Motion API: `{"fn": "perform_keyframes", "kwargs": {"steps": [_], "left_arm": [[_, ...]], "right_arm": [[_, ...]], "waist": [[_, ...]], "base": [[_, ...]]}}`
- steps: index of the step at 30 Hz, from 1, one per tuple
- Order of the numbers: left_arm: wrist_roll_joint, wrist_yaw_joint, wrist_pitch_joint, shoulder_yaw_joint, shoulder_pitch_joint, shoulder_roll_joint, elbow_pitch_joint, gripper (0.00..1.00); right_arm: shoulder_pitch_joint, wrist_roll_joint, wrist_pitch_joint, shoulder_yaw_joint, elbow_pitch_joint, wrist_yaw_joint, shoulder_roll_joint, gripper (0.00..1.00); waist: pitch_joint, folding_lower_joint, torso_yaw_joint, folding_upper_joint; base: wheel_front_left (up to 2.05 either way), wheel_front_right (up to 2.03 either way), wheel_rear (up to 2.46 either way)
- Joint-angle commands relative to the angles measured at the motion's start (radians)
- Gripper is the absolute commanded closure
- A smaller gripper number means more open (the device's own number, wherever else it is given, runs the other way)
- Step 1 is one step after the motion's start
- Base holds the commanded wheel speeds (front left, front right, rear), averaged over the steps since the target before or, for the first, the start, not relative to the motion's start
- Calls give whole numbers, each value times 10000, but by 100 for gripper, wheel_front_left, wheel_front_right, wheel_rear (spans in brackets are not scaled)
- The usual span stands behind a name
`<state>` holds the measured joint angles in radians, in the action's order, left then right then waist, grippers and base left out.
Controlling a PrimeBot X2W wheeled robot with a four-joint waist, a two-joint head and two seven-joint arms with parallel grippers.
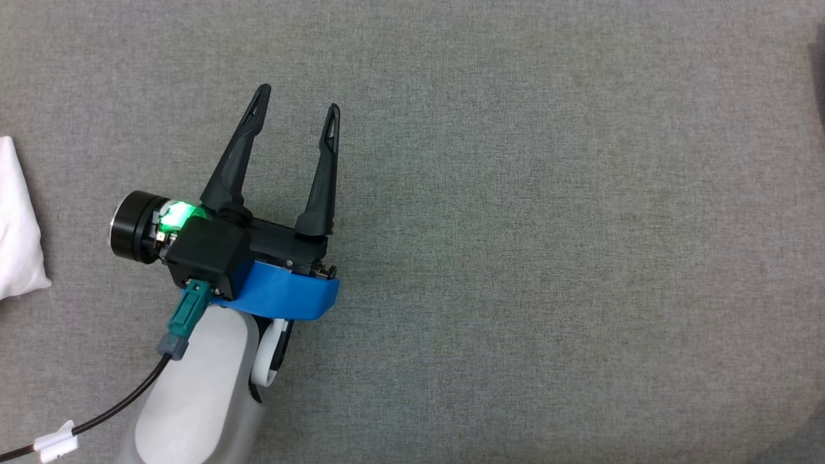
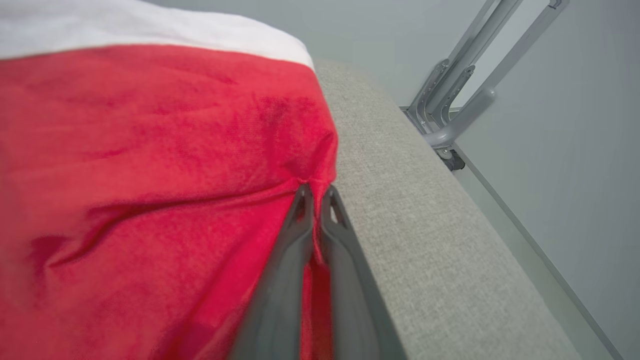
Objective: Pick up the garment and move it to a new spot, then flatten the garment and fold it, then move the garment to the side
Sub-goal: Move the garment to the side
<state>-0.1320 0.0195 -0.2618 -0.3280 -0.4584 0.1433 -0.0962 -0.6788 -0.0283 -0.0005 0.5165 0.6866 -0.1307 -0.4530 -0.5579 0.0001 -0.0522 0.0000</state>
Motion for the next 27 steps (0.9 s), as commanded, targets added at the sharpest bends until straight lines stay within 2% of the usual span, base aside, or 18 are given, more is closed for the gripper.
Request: {"fn": "perform_keyframes", "kwargs": {"steps": [1, 5, 6, 12, 16, 22, 27], "left_arm": [[16, 57, -42, 61, -159, 12, 13, 0], [-12, 43, -42, 126, -68, 50, -71, 0], [-20, 37, -42, 131, -12, 53, -99, 0], [-79, -6, -42, 196, 360, 104, -269, 0], [-131, -83, -43, 290, 670, 150, -395, 0], [-320, -309, -43, 539, 1282, 246, -571, 0], [-498, -479, -35, 737, 1773, 301, -707, 0]], "right_arm": [[-190, 165, -17, 95, -128, -1, 89, 100], [42, 719, 35, 288, -431, -1, 554, 31], [129, 832, 24, 371, -534, -1, 688, 0], [797, 1723, -499, 884, -1560, -1, 1657, 0], [1537, 1640, -1090, 776, -2499, -1, 2502, 0], [3018, 963, -1582, -294, -3928, -1, 3584, 0], [3993, 383, -1609, -1288, -4749, 0, 3929, 0]], "waist": [[0, -1, 10, 0], [139, -1, 103, 0], [199, -1, 136, 0], [787, -1, 392, 0], [1305, -1, 565, 0], [2104, -1, 703, 0], [2590, -1, 662, 0]], "base": [[0, 0, 0], [0, 0, 0], [0, 0, 0], [0, 0, 0], [0, 0, 0], [0, 0, 0], [0, 0, 0]]}}
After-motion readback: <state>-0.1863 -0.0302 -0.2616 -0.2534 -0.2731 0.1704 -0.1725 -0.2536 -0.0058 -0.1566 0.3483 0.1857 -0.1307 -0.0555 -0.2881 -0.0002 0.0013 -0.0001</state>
